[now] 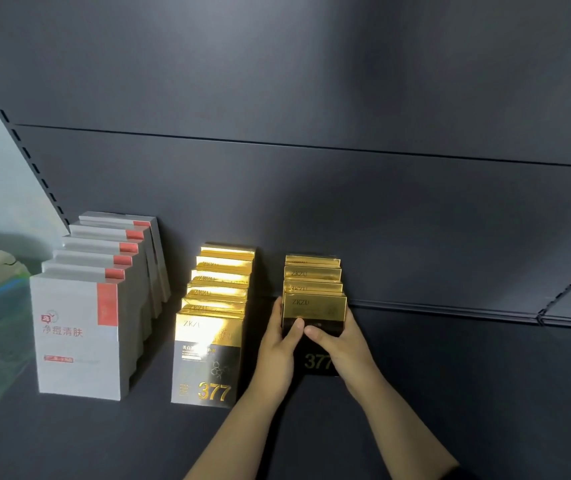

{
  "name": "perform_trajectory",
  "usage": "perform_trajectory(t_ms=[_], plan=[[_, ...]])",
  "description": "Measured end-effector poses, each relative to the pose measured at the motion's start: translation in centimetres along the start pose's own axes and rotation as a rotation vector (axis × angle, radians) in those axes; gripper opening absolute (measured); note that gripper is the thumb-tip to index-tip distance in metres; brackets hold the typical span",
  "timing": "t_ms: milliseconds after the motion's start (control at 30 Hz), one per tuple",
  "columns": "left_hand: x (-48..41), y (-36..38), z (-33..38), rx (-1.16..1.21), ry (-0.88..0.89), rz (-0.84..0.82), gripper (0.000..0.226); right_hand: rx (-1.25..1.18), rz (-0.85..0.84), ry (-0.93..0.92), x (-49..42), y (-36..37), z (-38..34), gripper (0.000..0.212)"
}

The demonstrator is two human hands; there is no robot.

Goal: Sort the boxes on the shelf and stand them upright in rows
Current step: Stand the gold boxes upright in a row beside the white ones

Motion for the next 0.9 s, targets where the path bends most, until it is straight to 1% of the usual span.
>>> perform_trajectory(t_ms=[133, 300, 533, 667, 733, 900], plan=[[0.0, 0.0, 0.0, -0.050, 0.002, 0.012, 0.065, 0.016, 0.019, -0.028, -0.1, -0.2, 0.2, 0.074], [0.3, -0.1, 0.2, -0.078, 0.015, 0.034, 0.063, -0.003, -0.033, -0.021, 0.1, 0.3, 0.3, 0.061], [0.5, -0.7, 0.2, -0.022, 0.010, 0.065, 0.065, -0.040, -0.032, -0.037, 0.0, 0.8, 0.4, 0.073], [0.3, -0.8, -0.1, -0.041, 0.000, 0.046, 0.058, -0.032, -0.026, 0.004, 0.2, 0.7, 1.2, 0.080], [0.3, -0.7, -0.1, -0.047, 0.003, 0.037, 0.054, -0.027, -0.030, 0.009, 0.1, 0.6, 1.4, 0.080], [0.5, -0.6, 0.0, -0.046, 0.004, 0.029, 0.054, -0.036, -0.046, 0.014, 0.1, 0.8, 1.4, 0.080]])
Point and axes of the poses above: each hand's wrist, its own x-axis away from the middle knuckle, its own y-axis out of the palm, z = x × y, the point moved 10 cm from there along -x, towards the middle knuckle, and after that the axes turned 8 degrees about -x, right-handed, at the moved point
